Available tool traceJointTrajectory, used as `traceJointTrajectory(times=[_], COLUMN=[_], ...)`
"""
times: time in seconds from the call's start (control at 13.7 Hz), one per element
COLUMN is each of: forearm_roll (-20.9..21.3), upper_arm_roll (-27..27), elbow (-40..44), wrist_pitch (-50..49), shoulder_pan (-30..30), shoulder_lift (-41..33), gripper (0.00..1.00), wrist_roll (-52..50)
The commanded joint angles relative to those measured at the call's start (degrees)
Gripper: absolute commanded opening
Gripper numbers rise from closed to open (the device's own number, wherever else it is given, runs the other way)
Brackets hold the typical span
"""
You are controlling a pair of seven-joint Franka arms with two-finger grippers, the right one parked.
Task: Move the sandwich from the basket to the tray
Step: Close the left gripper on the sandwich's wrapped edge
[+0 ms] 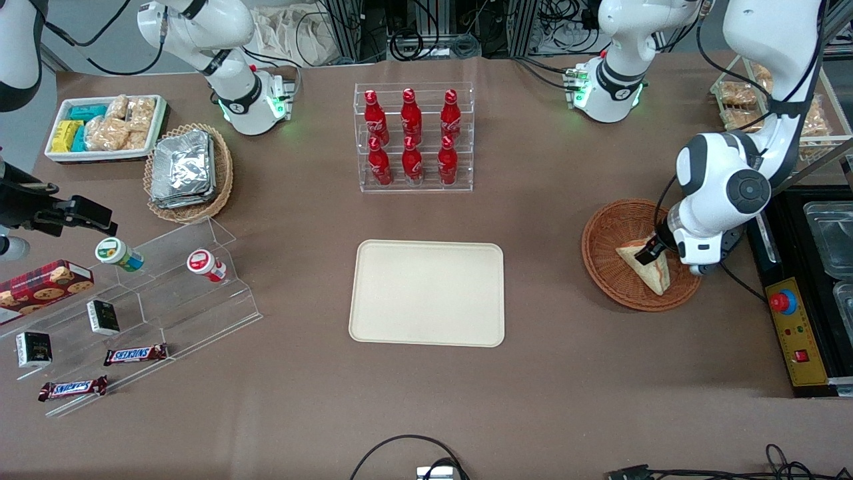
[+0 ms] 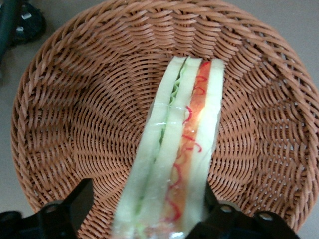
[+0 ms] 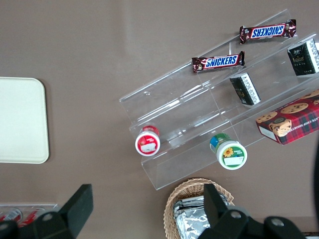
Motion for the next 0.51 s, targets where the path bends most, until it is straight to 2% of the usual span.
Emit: traceJointTrajectory(times=[0.0,0.07,0.22,0.44], forearm_roll=[0.1,0.5,0.5,0.6], upper_arm_roll=[-0.5,-0.5,-0.8,-1.6], elbow=[0.2,0.5,4.5,18.8], wrist_pitch=[0.4,-0.2,-6.6,-25.8], shoulder_pan=[0.2,0.2,0.1,-2.7], shoulder_lift=[-0.2,-0.7,-2.2,-1.7], gripper=[0.11,0.00,0.00,0.00], wrist_roll=[-0.2,-0.1,0.0,-0.7])
